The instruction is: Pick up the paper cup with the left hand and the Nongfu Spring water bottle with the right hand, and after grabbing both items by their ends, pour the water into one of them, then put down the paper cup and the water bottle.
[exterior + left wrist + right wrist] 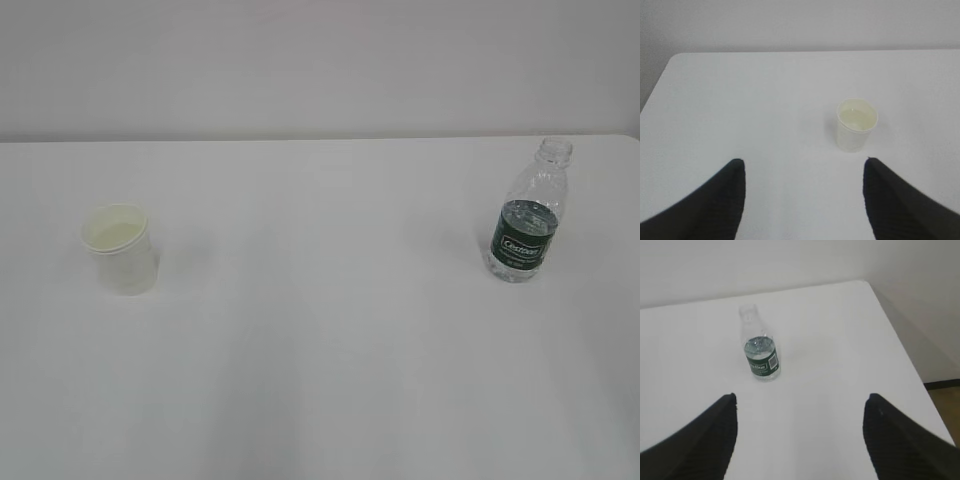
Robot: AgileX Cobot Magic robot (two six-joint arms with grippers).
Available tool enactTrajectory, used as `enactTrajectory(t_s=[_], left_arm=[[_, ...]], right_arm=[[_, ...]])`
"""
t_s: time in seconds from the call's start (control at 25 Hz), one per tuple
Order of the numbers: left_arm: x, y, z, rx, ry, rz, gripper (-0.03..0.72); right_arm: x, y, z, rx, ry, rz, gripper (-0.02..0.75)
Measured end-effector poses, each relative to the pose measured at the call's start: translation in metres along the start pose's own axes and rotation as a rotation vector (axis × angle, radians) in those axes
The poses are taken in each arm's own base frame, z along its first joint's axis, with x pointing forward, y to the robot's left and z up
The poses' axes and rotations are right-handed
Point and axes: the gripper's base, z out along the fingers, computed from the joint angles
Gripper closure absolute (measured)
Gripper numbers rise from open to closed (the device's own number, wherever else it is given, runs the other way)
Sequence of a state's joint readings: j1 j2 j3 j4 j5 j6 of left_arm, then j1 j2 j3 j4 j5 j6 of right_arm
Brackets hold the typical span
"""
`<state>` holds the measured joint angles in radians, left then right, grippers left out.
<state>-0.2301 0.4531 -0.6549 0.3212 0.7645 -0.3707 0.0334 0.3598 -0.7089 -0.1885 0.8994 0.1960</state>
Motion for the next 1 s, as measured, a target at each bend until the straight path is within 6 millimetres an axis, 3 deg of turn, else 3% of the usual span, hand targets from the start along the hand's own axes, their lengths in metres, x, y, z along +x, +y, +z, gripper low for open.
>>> enactTrajectory(t_s=[0.36,0.8,1.0], left_arm=[[0.002,0.002,-0.021,0.026,0.047,0.016,0.195],[0.031,0.013,-0.065,0.059,0.031,-0.015,0.2],[0.041,0.013,-0.075,0.094,0.045,-0.041,0.2]], right_arm=[[0.011,0.008,-0.007,-0.095,0.1,0.002,0.151],[0.042,0.001,-0.05,-0.12,0.039,-0.002,0.151],[0.059,-0.003,-0.064,-0.117,0.058,-0.014,0.151]])
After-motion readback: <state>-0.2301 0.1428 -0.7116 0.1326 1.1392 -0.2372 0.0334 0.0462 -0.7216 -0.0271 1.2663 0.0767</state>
